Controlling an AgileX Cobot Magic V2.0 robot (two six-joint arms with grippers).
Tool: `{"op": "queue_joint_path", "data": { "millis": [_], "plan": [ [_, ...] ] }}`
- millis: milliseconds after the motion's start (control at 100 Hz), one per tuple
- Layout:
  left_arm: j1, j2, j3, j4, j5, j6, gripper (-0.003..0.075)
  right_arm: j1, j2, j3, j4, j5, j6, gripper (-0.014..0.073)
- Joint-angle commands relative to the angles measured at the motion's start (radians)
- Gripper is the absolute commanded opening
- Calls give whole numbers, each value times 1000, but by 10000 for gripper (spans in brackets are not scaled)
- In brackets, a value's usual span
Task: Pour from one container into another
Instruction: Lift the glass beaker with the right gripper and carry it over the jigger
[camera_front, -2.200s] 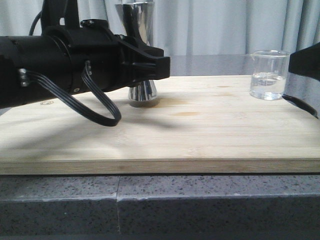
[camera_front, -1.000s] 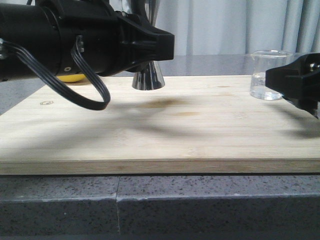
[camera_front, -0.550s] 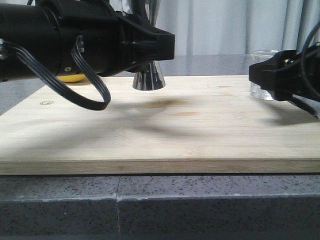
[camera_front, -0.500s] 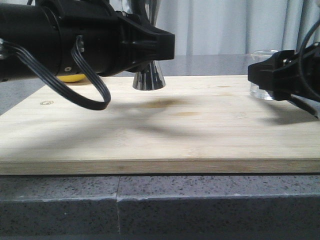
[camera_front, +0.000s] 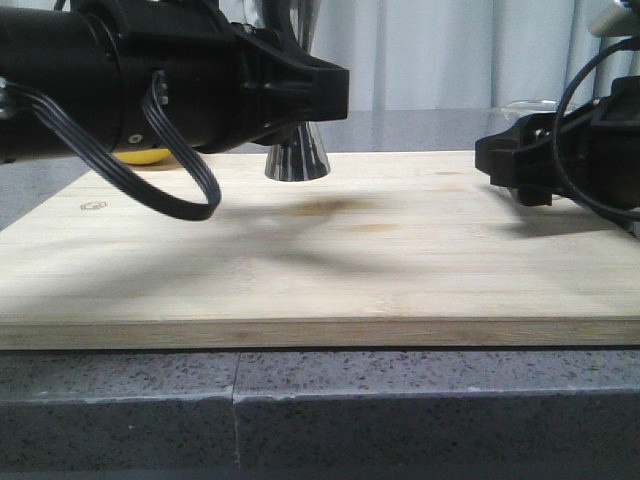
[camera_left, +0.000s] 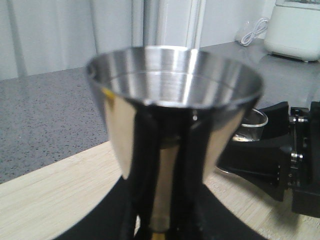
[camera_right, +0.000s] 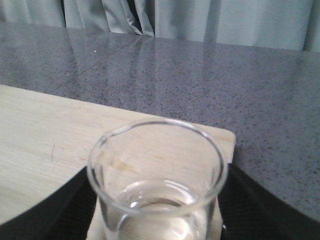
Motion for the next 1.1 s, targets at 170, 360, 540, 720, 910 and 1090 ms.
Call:
{"op": "queue_joint_path", "data": {
  "millis": [170, 360, 540, 720, 910, 1090],
  "plan": [
    [-5, -43, -27, -5, -82, -7, -19, -6, -24, -23, -2, -103, -13, 266],
    [-5, -43, -27, -5, -82, -7, -19, -6, -24, 4, -4, -126, -13, 234],
    [-5, -43, -27, -5, -76, -7, -19, -6, -28, 61, -7, -307, -13, 234],
    [-5, -43, -27, 32, -71, -80, -19, -6, -61, 61, -35, -306, -13, 234],
    [-5, -43, -27, 93, -71, -116, -19, -6, -120, 54, -61, -285, -13, 234],
    [-5, -43, -27, 127, -71, -131, -19, -6, -196, -10, -88, -153, -13, 234]
  ]
}}
